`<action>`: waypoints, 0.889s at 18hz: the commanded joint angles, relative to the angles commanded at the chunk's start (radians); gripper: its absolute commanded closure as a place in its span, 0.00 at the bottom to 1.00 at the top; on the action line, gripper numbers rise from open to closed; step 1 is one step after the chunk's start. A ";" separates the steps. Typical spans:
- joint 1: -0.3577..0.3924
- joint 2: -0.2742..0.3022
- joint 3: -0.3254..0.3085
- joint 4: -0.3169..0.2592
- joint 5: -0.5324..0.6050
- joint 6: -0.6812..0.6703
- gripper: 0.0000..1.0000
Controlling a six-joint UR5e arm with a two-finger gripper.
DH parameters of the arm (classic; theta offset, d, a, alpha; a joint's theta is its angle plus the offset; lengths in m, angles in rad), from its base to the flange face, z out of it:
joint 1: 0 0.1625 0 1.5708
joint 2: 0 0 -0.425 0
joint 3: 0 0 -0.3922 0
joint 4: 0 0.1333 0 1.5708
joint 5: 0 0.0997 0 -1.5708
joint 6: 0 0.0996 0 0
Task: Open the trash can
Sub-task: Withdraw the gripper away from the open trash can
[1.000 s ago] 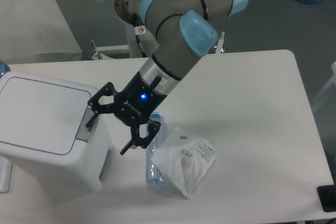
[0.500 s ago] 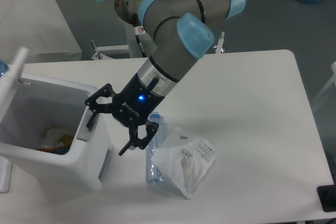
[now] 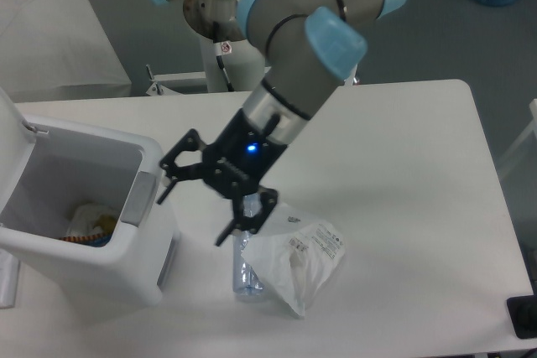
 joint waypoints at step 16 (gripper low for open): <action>0.074 -0.138 0.084 0.014 0.484 0.239 0.00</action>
